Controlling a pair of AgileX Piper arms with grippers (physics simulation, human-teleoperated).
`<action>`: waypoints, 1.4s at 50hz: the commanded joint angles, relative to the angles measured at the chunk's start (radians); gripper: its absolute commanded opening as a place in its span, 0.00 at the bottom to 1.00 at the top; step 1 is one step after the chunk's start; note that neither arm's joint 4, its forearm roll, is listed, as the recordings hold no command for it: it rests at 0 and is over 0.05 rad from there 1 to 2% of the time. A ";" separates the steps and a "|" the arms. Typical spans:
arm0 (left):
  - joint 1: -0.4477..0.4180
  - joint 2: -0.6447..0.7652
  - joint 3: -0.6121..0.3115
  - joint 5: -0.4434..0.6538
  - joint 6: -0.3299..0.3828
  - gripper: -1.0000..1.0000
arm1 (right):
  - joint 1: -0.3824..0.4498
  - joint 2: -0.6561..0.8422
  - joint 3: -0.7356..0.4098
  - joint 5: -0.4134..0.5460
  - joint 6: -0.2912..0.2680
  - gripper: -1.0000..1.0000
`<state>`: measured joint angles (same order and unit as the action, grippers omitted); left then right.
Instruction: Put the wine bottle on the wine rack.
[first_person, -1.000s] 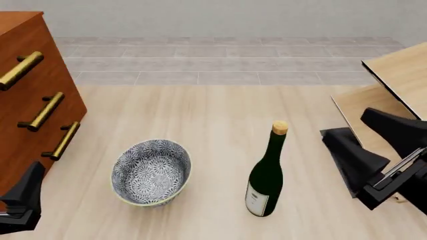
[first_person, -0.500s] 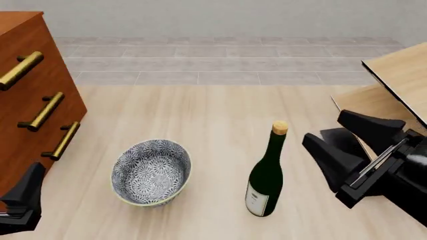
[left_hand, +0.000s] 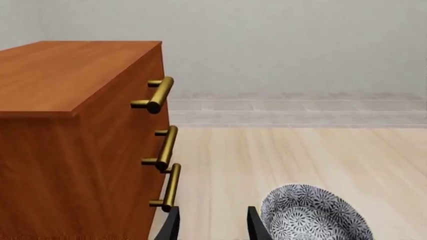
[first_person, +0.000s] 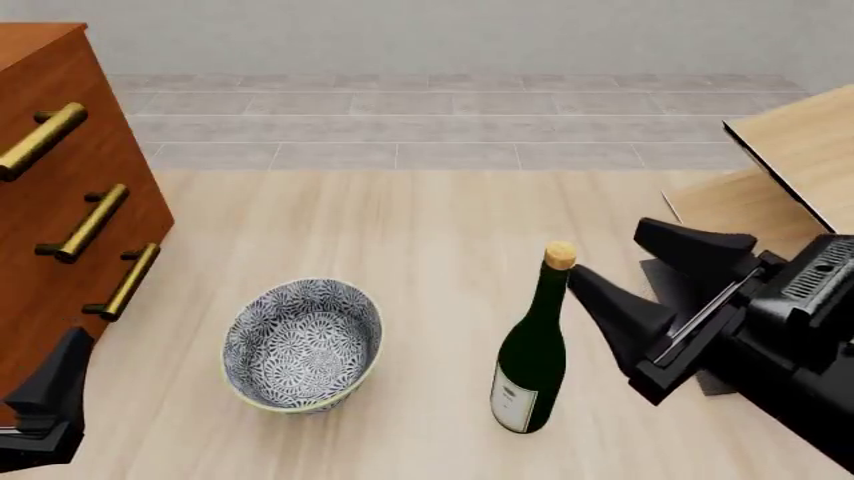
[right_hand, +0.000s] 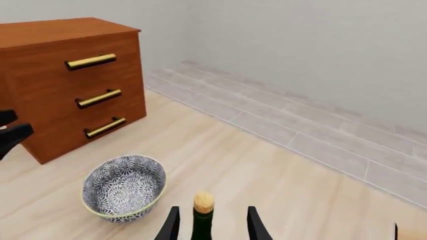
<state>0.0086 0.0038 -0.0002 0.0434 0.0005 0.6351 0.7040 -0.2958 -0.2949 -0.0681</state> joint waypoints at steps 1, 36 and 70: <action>0.002 -0.002 0.000 0.007 -0.002 1.00 | 0.015 0.055 -0.002 -0.053 0.007 1.00; 0.002 -0.001 0.000 0.003 0.002 1.00 | 0.024 0.195 0.020 -0.197 0.036 1.00; 0.006 -0.002 0.000 0.011 0.001 1.00 | 0.020 0.336 0.048 -0.347 0.069 1.00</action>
<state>0.0125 0.0020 -0.0003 0.0516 0.0041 0.6599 1.0163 -0.2571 -0.6149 -0.0072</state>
